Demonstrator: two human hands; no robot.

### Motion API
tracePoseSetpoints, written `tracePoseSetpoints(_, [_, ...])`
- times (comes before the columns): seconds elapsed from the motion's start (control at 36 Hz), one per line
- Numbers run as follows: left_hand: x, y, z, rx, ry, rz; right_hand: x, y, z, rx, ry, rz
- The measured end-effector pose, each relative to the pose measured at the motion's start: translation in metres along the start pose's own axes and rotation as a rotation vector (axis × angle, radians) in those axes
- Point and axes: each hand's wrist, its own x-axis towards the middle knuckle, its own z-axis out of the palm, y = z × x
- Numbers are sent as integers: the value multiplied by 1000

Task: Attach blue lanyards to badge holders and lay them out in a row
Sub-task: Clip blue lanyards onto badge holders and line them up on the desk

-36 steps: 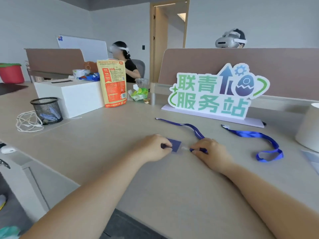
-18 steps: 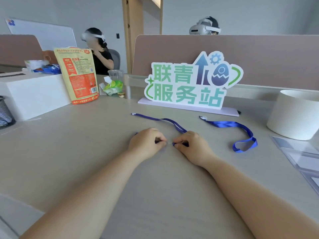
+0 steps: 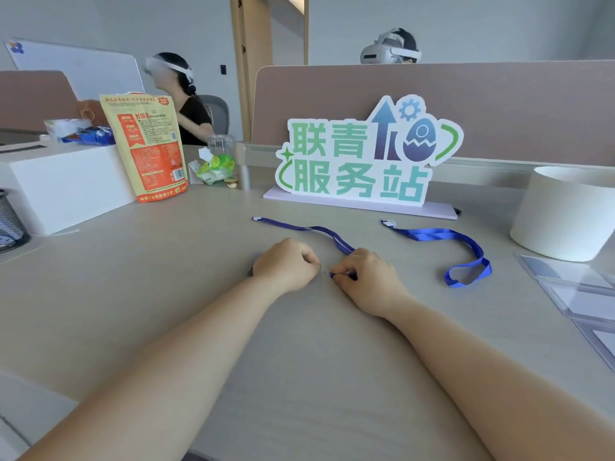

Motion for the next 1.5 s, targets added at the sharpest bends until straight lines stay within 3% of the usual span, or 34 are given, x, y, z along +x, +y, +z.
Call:
tracePoseSetpoints(0.33, [-1, 4, 7, -6, 1, -17, -4, -3, 0, -30, 12, -6])
tracePoseSetpoints(0.53, [-3, 4, 15, 59, 48, 43, -5, -3, 0, -19, 22, -13])
tracePoseSetpoints(0.83, [-5, -6, 14, -33, 62, 119, -3, -2, 0, 16, 10, -12])
tracePoseSetpoints(1.22, [-9, 12, 20, 258, 183, 108, -3, -3, 0, 8, 11, -11])
tracePoseSetpoints(1.5, [-6, -3, 20, -25, 123, 84, -4, 0, 0, 6, 16, -10])
